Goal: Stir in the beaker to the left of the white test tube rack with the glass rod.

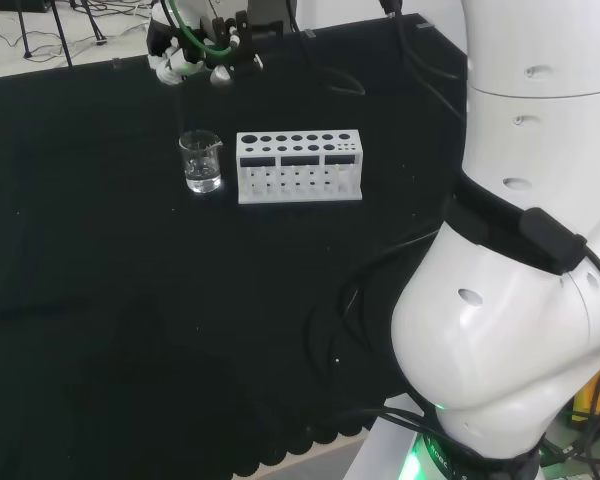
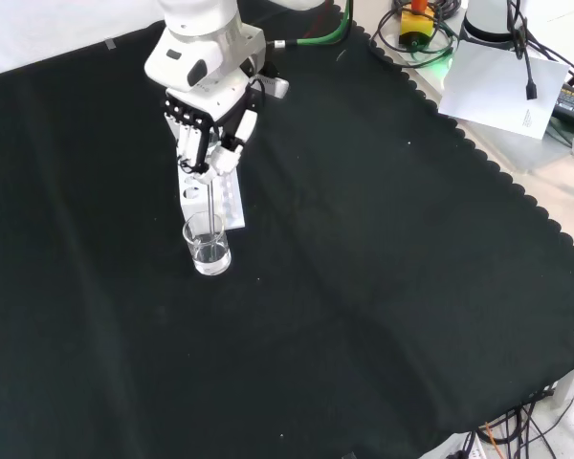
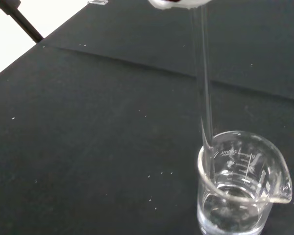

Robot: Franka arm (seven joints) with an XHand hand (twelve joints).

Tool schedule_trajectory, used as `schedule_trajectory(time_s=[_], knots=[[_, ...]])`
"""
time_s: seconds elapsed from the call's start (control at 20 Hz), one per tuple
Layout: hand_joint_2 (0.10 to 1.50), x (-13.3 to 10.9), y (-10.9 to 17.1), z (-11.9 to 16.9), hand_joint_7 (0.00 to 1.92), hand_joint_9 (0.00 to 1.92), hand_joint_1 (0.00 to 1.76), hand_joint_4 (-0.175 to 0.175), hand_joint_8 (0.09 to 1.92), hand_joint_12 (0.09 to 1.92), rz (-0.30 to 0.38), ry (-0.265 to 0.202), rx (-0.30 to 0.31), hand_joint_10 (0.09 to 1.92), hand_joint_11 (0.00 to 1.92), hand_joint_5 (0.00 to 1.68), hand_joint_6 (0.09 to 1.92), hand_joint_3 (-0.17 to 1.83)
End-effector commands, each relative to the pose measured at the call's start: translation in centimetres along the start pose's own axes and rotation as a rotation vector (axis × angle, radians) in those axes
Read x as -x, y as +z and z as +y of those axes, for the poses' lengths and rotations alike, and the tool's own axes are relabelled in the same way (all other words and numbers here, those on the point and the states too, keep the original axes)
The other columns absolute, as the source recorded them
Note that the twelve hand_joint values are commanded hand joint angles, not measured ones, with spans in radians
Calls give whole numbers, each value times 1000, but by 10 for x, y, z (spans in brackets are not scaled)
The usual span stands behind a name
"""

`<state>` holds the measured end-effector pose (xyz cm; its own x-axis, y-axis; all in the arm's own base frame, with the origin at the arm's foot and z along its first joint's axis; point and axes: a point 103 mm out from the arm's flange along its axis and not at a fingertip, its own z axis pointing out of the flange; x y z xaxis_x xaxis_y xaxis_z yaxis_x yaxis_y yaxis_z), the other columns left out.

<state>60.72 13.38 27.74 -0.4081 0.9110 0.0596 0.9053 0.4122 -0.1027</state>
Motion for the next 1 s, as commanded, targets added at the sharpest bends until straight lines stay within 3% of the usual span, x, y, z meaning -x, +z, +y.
schedule_trajectory(time_s=[0.05, 0.4, 0.7, 1.0], knots=[[1136, 28, 1, 7, 974, 1564, 1271, -175, 1333, 831, -9, 37, -7, 984, 1579, 941, 751, 0], [1136, 48, -5, -12, 974, 1563, 1272, -175, 1333, 832, 2, 79, 5, 985, 1579, 941, 752, 0], [1136, 25, -5, -29, 974, 1563, 1272, -175, 1333, 832, 1, 67, -5, 986, 1580, 941, 752, 0], [1136, 9, -1, -19, 974, 1562, 1272, -175, 1333, 833, 6, 36, -10, 987, 1580, 941, 752, 0]])
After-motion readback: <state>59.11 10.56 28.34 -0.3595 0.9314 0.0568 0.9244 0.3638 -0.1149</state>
